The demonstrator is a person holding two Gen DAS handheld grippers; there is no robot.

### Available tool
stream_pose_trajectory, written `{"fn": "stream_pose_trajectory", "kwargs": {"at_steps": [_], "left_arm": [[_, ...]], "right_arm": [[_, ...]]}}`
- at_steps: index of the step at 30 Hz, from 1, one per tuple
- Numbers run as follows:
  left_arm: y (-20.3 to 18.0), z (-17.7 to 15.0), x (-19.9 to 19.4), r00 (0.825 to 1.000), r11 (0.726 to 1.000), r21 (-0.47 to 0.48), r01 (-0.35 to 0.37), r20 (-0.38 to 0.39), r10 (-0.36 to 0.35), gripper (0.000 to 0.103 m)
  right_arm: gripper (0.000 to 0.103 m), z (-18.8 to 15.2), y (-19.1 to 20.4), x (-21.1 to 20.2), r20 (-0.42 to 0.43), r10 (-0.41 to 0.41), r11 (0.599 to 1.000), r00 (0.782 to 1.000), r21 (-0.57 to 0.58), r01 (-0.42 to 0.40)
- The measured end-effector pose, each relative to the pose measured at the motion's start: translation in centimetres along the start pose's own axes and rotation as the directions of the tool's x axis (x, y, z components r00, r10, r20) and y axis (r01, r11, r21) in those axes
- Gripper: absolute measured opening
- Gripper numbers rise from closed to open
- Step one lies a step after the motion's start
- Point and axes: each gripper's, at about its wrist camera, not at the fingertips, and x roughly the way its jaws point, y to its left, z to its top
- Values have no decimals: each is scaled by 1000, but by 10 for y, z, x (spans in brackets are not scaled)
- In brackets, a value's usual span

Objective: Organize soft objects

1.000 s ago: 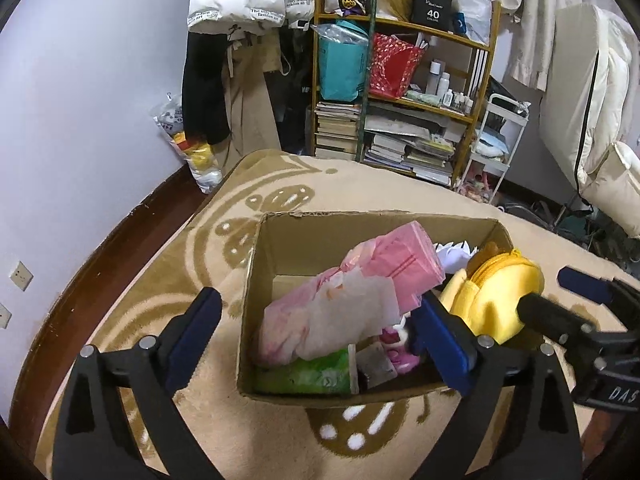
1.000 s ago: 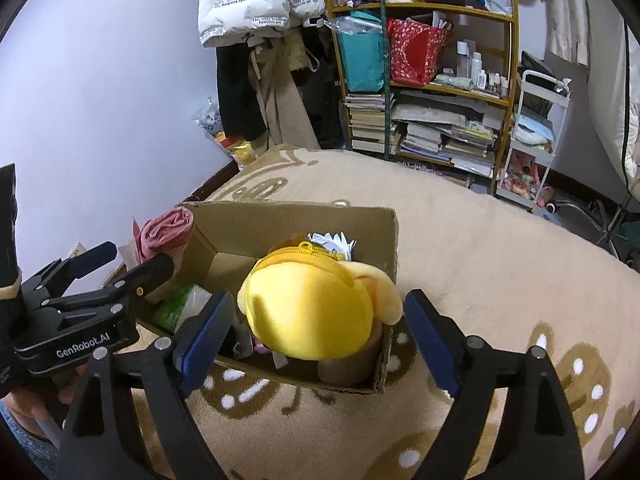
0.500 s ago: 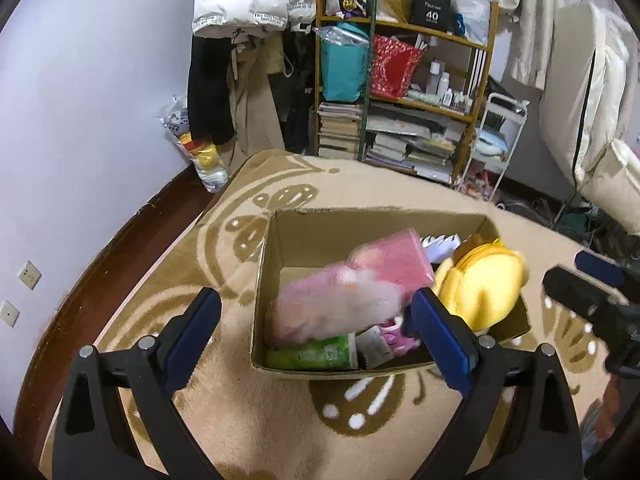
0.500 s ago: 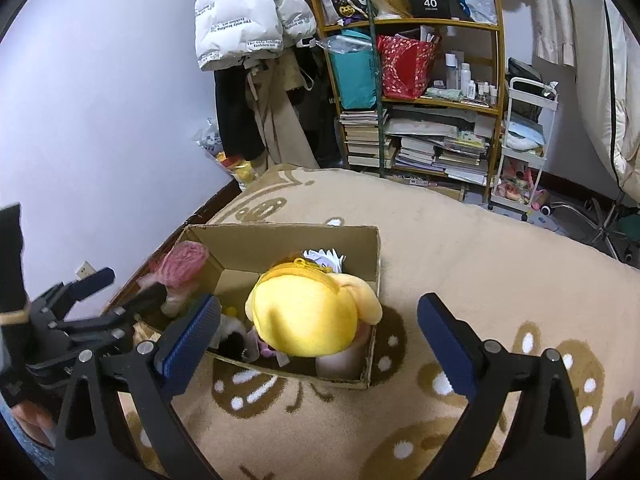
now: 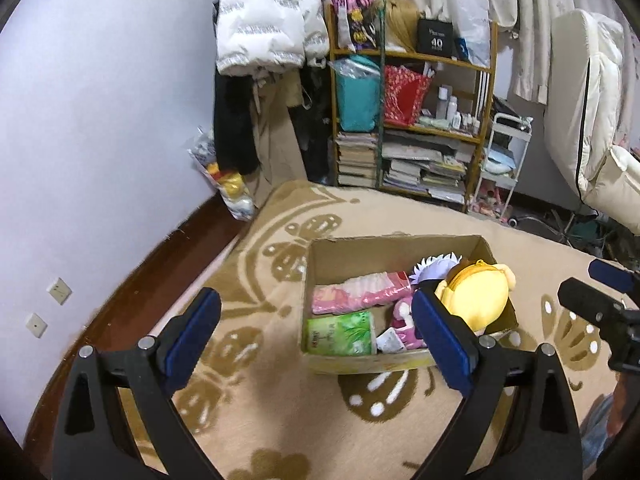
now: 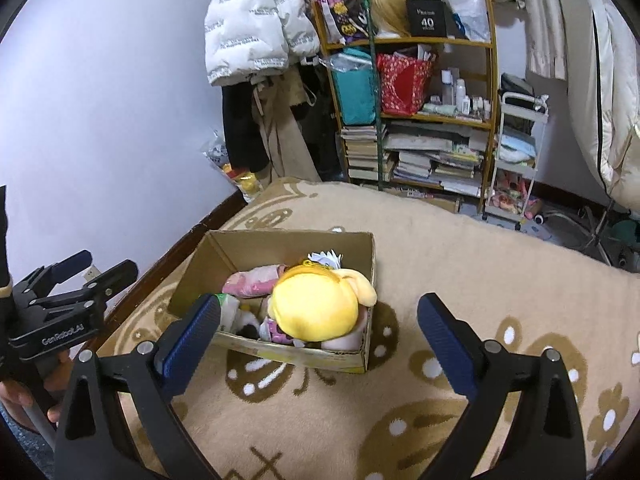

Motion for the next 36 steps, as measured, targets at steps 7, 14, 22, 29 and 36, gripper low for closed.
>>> {"fn": "stream_pose_trajectory", "kwargs": {"at_steps": [7,14,22,29,36], "left_arm": [[9,-13,-58,991,999,-26,-44,126,47,102],[11,-33,-97,982,997,-29,-66,175,70,102],[12,-67,-117,973,997,-24,-72,217,75,102],[21,-89,-114,955,993,-77,-90,277,108,102],[30,-98,-105,945,986,-121,-114,291,146,102]], "right_arm": [[103,-7,10,-33,37,2,999,999,-36,-1],[103,-20,14,-65,73,2,999,997,-46,1],[103,-37,23,-94,129,5,997,992,-78,5],[103,-53,18,-95,166,7,999,986,-55,2],[103,-58,13,-89,175,-28,999,984,-30,33]]}}
